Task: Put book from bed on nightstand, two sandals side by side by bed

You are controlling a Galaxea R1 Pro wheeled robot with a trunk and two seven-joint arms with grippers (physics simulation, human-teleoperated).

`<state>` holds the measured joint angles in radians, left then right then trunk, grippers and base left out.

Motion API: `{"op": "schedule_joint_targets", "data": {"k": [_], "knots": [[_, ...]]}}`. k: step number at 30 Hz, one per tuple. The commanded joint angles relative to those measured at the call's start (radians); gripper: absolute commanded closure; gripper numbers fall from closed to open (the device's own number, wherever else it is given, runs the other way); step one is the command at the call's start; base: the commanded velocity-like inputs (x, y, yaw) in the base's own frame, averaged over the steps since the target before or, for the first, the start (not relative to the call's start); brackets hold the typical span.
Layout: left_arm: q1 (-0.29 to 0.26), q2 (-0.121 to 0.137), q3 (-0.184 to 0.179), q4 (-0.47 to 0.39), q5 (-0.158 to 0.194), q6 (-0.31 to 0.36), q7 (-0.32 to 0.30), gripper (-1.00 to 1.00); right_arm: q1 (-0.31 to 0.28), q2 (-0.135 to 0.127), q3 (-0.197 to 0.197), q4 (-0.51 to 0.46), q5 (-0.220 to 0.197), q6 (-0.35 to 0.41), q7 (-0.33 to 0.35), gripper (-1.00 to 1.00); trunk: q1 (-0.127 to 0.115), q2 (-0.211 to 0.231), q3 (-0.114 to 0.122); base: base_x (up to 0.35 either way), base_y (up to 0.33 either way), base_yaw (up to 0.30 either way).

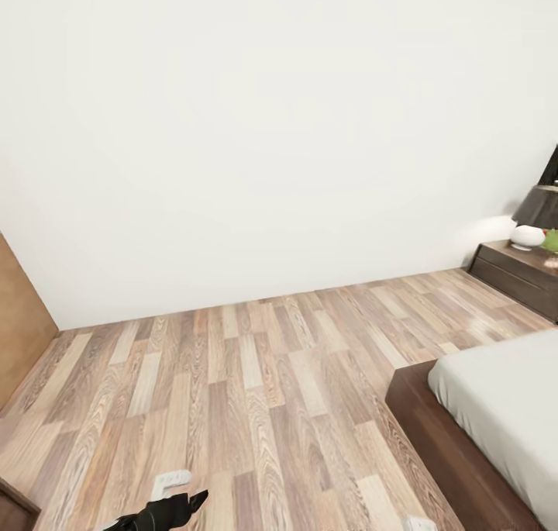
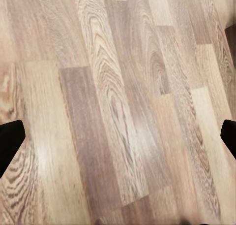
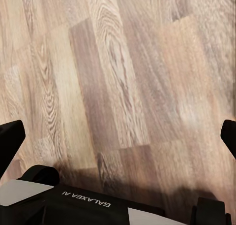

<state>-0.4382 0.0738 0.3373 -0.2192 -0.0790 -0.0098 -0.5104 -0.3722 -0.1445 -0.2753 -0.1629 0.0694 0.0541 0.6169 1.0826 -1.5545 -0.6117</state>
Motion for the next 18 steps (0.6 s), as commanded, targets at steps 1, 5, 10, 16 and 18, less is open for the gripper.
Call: {"op": "schedule_joint_targets", "data": {"k": [1,5,10,16,18], "knots": [[0.000,0.000,0.008,0.000,-0.008,-0.001,-0.005,-1.00,-0.001,0.000,-0.009,-0.001,0.007,0.005,0.005,-1.00,0.000,0.000,-0.001,0.000,0.000,-0.202],[0.000,0.000,0.008,0.000,-0.008,-0.001,-0.005,-1.00,-0.001,0.000,-0.009,-0.001,0.007,0.005,0.005,-1.00,0.000,0.000,-0.001,0.000,0.000,-0.202],[0.000,0.000,0.008,0.000,-0.008,-0.001,-0.005,-1.00,-0.001,0.000,-0.009,-0.001,0.007,0.006,0.005,-1.00,0.000,0.000,-0.001,0.000,0.000,-0.201],[0.000,0.000,0.008,0.000,-0.008,-0.001,-0.005,-1.00,-0.001,0.000,-0.009,-0.001,0.007,0.006,0.005,-1.00,0.000,0.000,-0.001,0.012,0.001,-0.199],[0.000,0.000,0.008,-0.001,-0.008,-0.001,-0.005,-1.00,-0.001,0.000,-0.009,-0.001,0.007,0.006,0.005,-1.00,0.000,0.000,-0.001,0.120,0.036,-0.199]]}}
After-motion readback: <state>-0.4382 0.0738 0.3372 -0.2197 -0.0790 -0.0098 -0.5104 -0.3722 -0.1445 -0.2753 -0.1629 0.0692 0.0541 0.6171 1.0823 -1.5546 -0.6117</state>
